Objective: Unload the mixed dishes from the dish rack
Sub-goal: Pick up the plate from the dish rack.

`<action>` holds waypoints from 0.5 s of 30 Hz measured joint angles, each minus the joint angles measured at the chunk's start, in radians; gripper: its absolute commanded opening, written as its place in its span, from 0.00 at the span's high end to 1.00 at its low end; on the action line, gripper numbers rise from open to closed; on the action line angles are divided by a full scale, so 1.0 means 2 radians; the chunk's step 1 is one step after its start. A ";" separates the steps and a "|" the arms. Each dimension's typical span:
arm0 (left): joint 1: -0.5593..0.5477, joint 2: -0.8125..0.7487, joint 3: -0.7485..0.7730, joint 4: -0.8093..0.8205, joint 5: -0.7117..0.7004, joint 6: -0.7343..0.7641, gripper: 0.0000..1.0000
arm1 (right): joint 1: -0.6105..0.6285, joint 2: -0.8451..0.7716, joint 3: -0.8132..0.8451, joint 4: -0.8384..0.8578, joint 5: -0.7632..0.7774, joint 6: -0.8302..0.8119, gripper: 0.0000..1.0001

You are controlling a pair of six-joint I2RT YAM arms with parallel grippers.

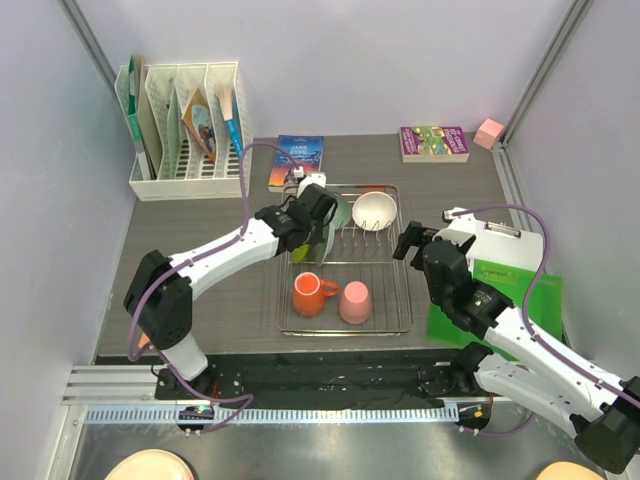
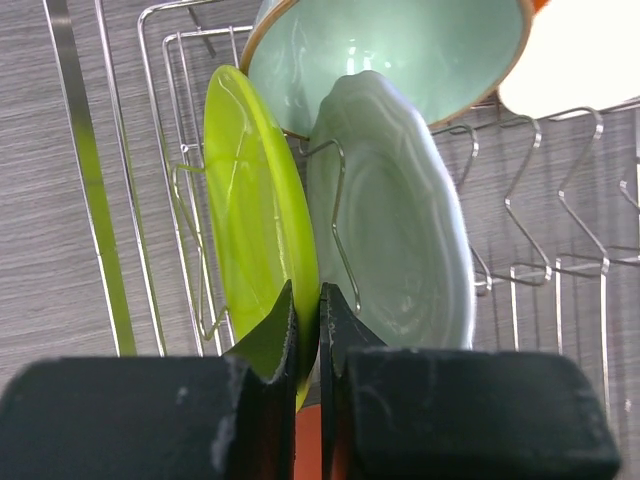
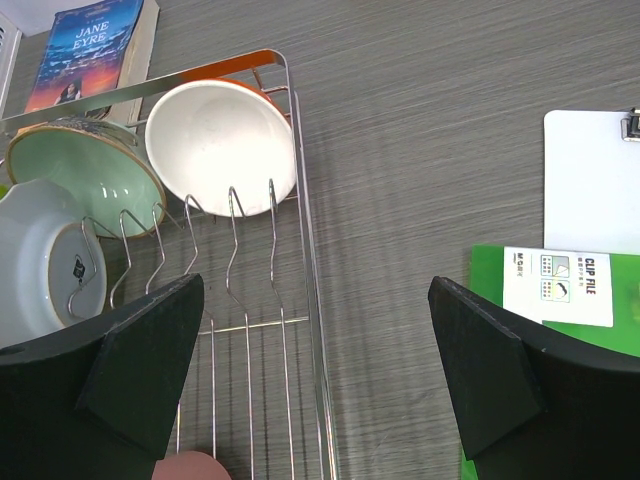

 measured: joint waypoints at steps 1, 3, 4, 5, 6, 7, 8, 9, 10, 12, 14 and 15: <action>0.000 -0.002 0.000 0.000 0.003 0.001 1.00 | 0.000 0.000 0.000 0.000 0.000 0.000 0.00; 0.000 -0.013 0.000 0.000 0.010 0.003 1.00 | 0.000 0.000 0.000 0.000 0.000 0.000 0.00; 0.000 -0.019 0.002 -0.001 0.013 0.005 1.00 | 0.000 0.000 0.000 0.000 0.000 0.000 0.00; 0.000 -0.025 0.003 -0.002 0.017 0.005 1.00 | 0.000 0.000 0.000 0.000 0.000 0.000 0.00; 0.001 -0.032 0.005 -0.004 0.022 0.006 1.00 | 0.000 0.000 0.000 0.000 0.000 0.000 0.00; 0.002 -0.040 0.008 -0.005 0.026 0.008 1.00 | 0.000 0.000 0.000 0.000 0.000 0.000 0.00; 0.003 -0.048 0.011 -0.006 0.031 0.013 1.00 | 0.000 0.000 0.000 0.000 -0.001 0.000 0.00; 0.005 -0.060 0.013 -0.007 0.036 0.018 1.00 | 0.000 0.000 0.000 0.000 -0.001 0.000 0.00; 0.010 -0.067 0.013 -0.008 0.041 0.019 1.00 | 0.000 0.000 0.000 0.000 -0.002 0.000 0.00; 0.017 -0.083 0.013 -0.007 0.057 0.020 1.00 | 0.000 0.000 0.000 0.000 -0.002 0.000 0.00; 0.032 -0.108 0.013 -0.010 0.072 0.024 1.00 | 0.000 -0.003 0.000 -0.001 -0.003 0.000 0.00; 0.038 -0.122 0.013 -0.015 0.072 0.028 1.00 | 0.000 -0.005 0.000 -0.001 -0.003 0.000 0.00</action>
